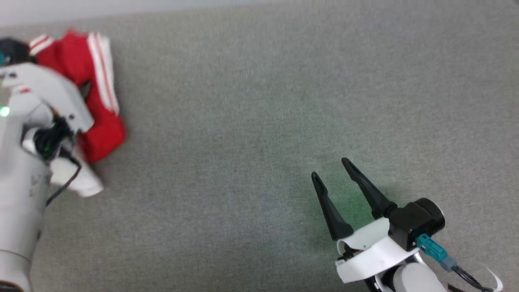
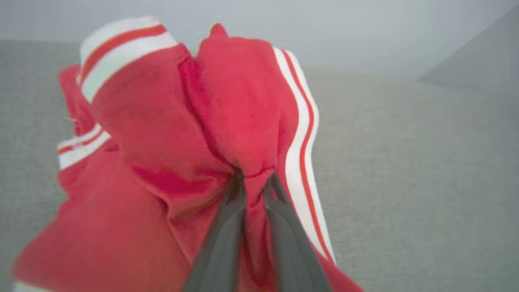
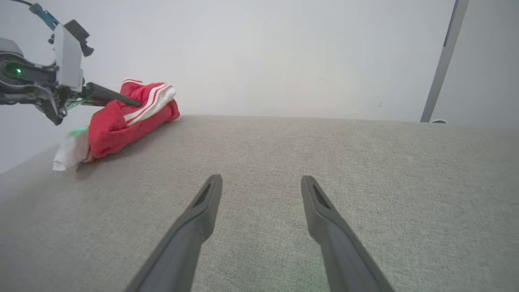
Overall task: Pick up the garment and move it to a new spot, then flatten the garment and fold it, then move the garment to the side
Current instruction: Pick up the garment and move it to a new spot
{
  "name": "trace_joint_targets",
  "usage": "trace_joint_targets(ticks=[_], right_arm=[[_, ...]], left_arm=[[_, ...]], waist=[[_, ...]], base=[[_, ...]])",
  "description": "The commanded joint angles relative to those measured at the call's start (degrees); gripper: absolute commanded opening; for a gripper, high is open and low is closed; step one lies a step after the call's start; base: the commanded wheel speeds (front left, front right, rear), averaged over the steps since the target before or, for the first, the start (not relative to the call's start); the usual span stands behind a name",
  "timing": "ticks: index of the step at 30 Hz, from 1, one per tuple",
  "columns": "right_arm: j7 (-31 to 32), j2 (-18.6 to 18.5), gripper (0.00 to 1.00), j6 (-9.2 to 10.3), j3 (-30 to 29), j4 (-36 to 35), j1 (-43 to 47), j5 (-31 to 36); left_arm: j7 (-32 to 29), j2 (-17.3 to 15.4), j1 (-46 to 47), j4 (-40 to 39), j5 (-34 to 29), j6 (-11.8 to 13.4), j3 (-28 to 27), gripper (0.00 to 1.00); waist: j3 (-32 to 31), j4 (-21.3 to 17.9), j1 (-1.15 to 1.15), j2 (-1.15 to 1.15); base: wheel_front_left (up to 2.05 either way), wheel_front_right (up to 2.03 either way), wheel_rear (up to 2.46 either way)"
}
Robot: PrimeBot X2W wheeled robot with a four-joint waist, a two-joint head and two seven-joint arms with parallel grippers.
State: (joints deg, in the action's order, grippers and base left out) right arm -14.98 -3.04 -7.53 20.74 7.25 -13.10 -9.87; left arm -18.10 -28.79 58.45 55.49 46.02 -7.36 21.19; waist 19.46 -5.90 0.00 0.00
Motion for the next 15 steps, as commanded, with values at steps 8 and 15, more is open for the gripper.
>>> trace_joint_targets(ticks=[8,15], right_arm=[[-0.3,0.1,1.0,0.08,-1.7,-0.7,2.7,-1.9],[-0.3,0.2,1.0,0.08,-3.3,-1.9,3.6,-3.9]], left_arm=[[-1.3,3.0,0.0,-20.1,10.9,-0.2,9.1,0.0],[-5.3,7.1,0.1,-34.1,17.6,-0.2,17.1,0.0]], waist=[[-5.2,-2.6,0.0,0.0],[-4.6,-6.6,0.0,0.0]], base=[[0.0,0.0,0.0],[0.0,0.0,0.0]])
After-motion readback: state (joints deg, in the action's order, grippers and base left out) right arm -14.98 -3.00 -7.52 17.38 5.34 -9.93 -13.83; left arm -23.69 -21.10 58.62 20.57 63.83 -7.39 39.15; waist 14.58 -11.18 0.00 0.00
